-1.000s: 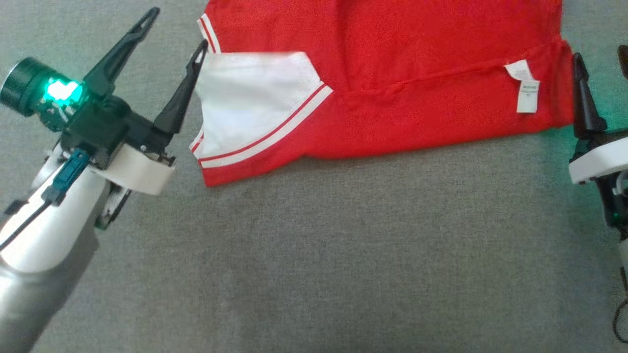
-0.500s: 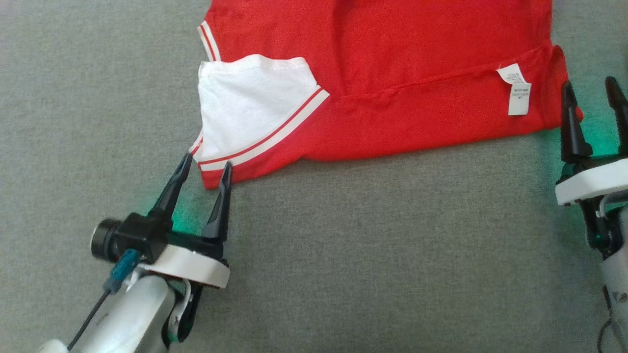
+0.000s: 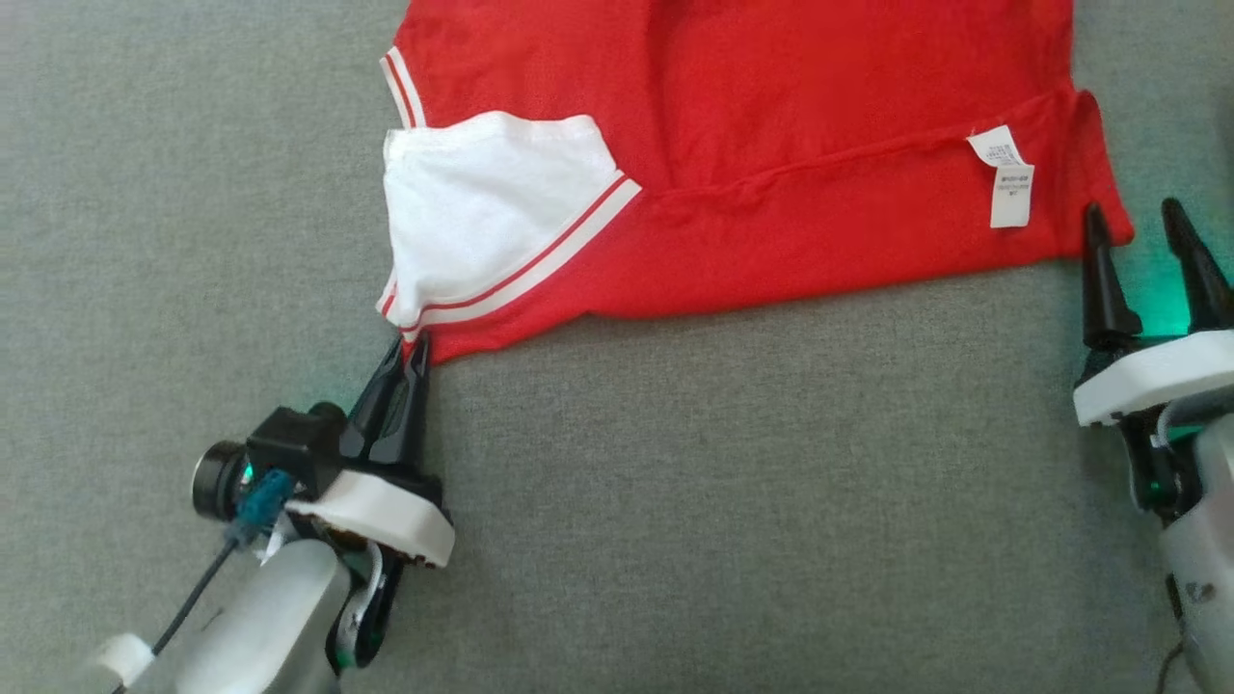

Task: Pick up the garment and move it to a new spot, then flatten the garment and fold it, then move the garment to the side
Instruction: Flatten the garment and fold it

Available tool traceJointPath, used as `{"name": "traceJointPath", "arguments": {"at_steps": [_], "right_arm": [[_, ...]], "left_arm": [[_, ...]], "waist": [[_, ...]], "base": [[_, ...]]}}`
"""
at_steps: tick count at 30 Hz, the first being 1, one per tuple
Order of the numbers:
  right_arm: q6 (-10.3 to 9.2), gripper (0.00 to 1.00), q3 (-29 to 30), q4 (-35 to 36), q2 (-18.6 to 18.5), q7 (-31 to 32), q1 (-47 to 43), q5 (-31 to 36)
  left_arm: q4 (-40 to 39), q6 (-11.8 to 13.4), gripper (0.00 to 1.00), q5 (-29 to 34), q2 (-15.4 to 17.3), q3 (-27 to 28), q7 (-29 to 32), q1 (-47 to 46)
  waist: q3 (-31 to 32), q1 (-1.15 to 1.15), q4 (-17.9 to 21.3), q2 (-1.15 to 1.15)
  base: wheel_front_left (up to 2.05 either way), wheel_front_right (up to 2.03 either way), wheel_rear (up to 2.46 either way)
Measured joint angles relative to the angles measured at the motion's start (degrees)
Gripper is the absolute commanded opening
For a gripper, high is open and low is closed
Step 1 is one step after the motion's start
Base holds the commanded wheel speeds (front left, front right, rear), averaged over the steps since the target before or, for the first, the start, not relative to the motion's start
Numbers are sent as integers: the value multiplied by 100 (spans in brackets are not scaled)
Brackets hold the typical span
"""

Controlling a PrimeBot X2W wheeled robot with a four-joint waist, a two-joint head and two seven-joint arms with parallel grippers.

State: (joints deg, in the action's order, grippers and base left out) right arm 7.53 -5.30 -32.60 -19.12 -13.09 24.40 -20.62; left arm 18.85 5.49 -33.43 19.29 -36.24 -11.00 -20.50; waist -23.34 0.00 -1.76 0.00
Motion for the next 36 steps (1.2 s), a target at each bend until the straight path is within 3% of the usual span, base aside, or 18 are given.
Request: {"name": "traceJointPath", "arguments": {"at_steps": [6,7,8,9,18,29,36], "right_arm": [[0,100,-277,-477,8,312,304,-199],[0,82,-357,-513,8,368,328,-266],[0,32,-409,-516,4,412,333,-347],[0,0,-455,-517,-7,412,331,-419],[0,0,-599,-331,-339,403,63,-854],[1,0,-639,771,-877,514,-1478,-1465],[1,0,-361,1305,-927,690,-2349,-1516]], "left_arm": [[-68,9,0,166,55,-22,-121,-8],[-75,13,0,171,75,-22,-125,-8],[-87,15,0,172,94,-20,-130,-8],[-103,34,0,174,116,-16,-168,-8],[-430,56,0,229,296,23,-227,121],[-1199,165,0,43,781,3,-56,1251],[-1713,345,0,-80,912,-78,144,1852]], "waist": [[46,0,-67,0],[55,0,-75,0],[66,0,-83,0],[79,0,-89,0],[287,0,-59,0],[778,-1,38,0],[806,-1,60,0]], "base": [[0,0,0],[0,0,0],[0,0,0],[0,0,0],[0,0,0],[0,0,0],[0,0,0]]}}
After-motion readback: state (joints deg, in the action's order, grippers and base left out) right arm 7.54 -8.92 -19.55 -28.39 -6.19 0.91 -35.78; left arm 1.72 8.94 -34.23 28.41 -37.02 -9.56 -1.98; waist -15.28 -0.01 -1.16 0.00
